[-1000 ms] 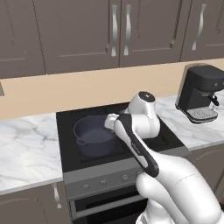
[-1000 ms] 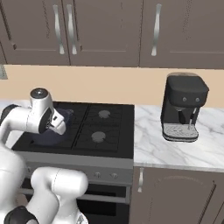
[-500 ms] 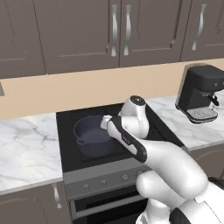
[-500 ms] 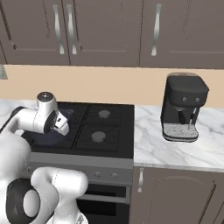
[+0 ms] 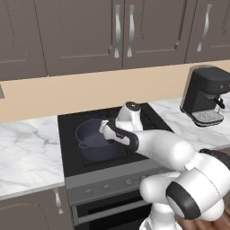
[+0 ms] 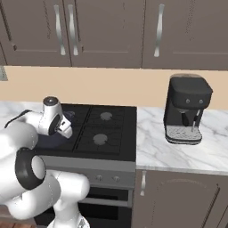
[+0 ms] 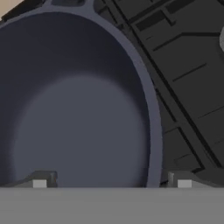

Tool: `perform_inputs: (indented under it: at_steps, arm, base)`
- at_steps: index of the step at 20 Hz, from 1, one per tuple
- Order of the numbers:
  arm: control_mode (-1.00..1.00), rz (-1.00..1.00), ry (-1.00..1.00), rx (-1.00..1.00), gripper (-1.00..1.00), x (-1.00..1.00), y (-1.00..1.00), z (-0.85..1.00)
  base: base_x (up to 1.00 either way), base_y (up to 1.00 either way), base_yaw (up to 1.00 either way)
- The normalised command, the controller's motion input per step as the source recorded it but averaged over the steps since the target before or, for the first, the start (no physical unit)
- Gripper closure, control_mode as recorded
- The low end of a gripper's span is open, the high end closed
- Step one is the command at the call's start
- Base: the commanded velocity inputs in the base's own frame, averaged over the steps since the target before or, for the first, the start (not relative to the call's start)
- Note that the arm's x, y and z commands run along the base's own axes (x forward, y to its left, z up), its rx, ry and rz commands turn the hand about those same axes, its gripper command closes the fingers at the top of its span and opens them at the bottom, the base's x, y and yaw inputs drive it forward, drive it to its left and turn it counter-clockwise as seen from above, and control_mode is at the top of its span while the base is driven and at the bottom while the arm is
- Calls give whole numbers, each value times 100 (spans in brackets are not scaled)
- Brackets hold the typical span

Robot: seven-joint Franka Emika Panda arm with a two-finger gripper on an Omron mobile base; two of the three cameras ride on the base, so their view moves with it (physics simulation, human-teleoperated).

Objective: Move the pot and pan from the stove into the sink.

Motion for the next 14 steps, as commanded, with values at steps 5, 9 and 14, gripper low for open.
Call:
perform_inputs:
  at_steps: [5, 9, 14]
  arm:
    - [-100, 0, 7, -1, 100, 16, 0, -38]
    - [-100, 0, 2, -1, 100, 2, 0, -6]
    - [-100, 0, 0, 0, 100, 0, 0, 3]
  base:
    - [0, 0, 0]
    - [0, 0, 0]
    - [0, 0, 0]
